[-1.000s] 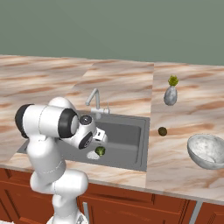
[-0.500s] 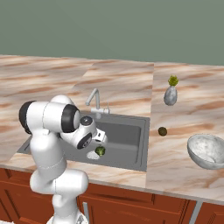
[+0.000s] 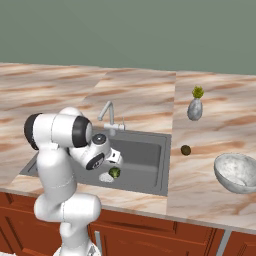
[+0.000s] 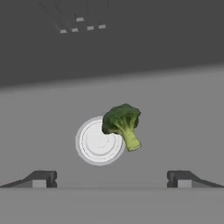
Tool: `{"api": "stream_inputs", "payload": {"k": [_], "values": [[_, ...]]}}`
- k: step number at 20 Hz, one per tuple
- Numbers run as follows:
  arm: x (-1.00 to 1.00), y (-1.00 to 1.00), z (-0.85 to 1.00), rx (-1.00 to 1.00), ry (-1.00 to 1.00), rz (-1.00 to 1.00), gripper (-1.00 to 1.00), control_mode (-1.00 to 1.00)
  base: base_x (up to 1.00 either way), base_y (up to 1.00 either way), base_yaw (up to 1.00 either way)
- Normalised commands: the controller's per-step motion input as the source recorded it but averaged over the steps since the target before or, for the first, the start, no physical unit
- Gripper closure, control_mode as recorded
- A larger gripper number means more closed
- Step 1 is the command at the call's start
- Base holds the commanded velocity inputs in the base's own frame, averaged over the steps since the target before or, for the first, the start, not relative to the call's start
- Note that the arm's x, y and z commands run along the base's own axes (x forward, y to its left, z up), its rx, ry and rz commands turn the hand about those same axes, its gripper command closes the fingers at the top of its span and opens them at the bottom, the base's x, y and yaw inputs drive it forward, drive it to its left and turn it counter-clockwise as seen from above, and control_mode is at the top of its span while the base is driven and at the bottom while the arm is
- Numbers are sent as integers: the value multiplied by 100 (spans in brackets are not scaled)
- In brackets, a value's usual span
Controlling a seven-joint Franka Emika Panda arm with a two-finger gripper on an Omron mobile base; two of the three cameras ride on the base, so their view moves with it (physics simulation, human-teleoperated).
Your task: Remove the kiwi and broccoli from the sink. Then move the bowl and cup from the counter to the sink for washing.
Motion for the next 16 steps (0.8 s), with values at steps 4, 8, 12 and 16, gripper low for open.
{"api": "stream_inputs", "payload": {"k": [4,8,12,16], "values": [[9,0,-11,0,4,0,-100,-100,0,0,0],[10,0,-11,0,6,0,-100,-100,0,0,0],[10,0,-11,0,7,0,-100,-100,0,0,0],[10,0,-10,0,2,0,-100,-100,0,0,0]]}}
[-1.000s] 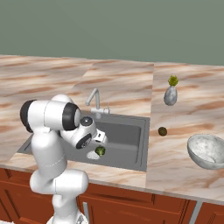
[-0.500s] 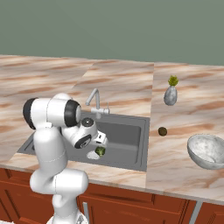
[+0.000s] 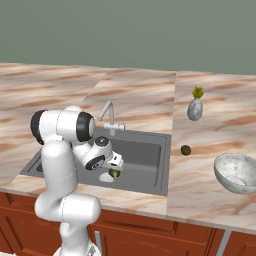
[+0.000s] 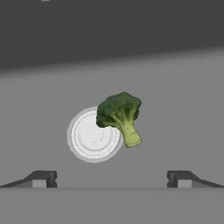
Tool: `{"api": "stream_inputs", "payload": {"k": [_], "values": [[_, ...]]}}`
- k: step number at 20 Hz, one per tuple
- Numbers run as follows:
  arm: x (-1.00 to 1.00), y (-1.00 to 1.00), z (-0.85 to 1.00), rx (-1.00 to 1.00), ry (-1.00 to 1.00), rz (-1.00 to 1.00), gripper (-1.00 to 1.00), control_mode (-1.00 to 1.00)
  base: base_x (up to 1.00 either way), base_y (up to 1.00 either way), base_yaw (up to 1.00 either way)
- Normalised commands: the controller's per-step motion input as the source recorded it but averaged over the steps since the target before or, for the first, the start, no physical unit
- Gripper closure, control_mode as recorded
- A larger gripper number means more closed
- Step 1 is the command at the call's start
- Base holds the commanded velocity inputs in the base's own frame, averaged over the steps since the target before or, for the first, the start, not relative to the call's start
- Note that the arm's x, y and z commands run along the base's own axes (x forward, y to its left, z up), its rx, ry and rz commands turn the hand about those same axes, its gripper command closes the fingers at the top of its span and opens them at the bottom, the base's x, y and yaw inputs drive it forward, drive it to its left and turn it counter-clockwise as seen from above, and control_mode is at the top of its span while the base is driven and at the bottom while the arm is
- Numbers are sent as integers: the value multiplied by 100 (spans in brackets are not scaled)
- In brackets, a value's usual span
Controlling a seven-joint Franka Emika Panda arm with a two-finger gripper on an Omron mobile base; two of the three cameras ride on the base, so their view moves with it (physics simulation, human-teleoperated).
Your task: Remove the kiwi and broccoli from the sink. Then move the bowl and cup from the counter to the sink for washing.
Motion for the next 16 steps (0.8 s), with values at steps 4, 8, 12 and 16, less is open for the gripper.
{"api": "stream_inputs", "payload": {"k": [4,8,12,16], "values": [[12,0,-9,0,0,0,-100,-100,0,0,0],[14,0,-10,0,0,0,-100,-100,0,0,0],[11,0,-12,0,0,0,-100,-100,0,0,0],[11,0,-13,0,0,0,-100,-100,0,0,0]]}}
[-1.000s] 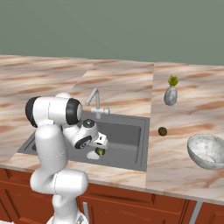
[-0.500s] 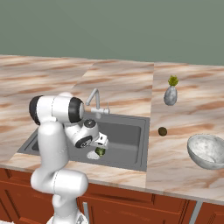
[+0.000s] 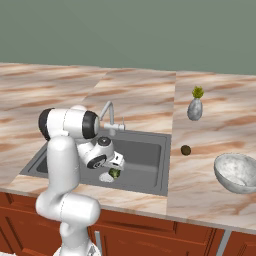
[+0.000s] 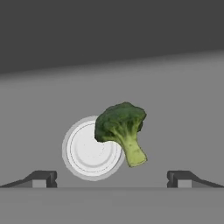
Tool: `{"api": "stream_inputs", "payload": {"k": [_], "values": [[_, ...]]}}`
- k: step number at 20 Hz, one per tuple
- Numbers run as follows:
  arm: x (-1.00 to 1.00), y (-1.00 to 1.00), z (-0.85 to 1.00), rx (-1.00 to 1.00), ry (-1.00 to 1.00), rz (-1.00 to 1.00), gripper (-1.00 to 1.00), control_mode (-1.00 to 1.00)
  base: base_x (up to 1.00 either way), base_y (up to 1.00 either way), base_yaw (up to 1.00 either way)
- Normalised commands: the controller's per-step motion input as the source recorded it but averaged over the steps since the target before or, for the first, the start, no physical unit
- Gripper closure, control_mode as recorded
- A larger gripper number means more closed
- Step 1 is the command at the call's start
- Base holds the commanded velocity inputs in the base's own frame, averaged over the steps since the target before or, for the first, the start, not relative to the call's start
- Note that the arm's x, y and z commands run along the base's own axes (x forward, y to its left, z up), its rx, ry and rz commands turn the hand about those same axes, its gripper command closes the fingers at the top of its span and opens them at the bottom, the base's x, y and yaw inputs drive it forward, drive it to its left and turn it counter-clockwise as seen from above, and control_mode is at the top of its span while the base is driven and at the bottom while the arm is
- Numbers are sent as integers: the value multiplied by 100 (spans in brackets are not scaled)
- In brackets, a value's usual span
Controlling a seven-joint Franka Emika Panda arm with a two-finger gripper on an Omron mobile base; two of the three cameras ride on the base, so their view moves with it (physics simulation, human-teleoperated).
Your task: Remove the kiwi and broccoli from the sink. Then move the bowl and cup from the counter to the sink for washing.
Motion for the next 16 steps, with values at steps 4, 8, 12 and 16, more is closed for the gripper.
{"api": "stream_inputs", "payload": {"k": [4,8,12,16], "values": [[13,0,-13,0,0,0,-100,-100,0,0,0],[9,0,-12,0,0,0,-100,-100,0,0,0],[6,0,-12,0,0,0,-100,-100,0,0,0],[6,0,-12,0,0,0,-100,-100,0,0,0]]}}
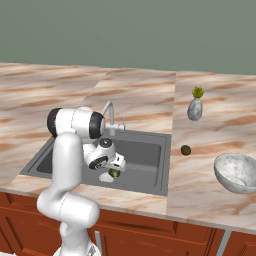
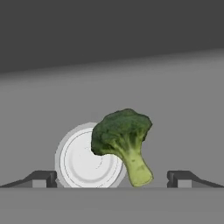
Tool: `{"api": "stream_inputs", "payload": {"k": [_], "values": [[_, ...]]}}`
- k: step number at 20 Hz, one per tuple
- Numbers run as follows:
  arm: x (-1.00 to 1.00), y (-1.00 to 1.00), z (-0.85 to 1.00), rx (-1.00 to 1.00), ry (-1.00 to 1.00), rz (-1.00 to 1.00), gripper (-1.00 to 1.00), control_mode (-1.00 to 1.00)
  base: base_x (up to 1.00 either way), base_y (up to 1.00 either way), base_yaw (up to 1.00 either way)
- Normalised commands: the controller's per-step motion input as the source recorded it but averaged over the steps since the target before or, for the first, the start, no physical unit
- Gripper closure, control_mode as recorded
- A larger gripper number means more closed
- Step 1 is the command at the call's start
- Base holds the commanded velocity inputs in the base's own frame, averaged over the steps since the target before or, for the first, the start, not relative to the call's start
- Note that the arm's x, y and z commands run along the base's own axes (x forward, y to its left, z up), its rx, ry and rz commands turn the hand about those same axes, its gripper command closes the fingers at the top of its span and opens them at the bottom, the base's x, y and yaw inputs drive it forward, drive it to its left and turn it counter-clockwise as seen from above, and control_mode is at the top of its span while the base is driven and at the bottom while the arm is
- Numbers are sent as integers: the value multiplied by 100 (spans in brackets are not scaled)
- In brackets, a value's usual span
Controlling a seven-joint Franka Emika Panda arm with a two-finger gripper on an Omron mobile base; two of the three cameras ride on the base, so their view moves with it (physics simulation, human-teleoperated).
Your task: Remove the kiwi and broccoli from the sink. Then move the bowl and cup from the counter to the sink for washing.
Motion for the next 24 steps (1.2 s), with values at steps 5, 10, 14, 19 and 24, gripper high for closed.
{"api": "stream_inputs", "payload": {"k": [5,10,14,19,24], "values": [[8,0,-11,0,0,0,-100,-100,0,0,0],[10,0,-11,0,0,0,-100,-100,0,0,0],[11,0,-10,0,0,0,-100,-100,0,0,0],[13,0,-9,0,0,0,-100,-100,0,0,0],[13,0,-6,0,0,0,-100,-100,0,0,0]]}}
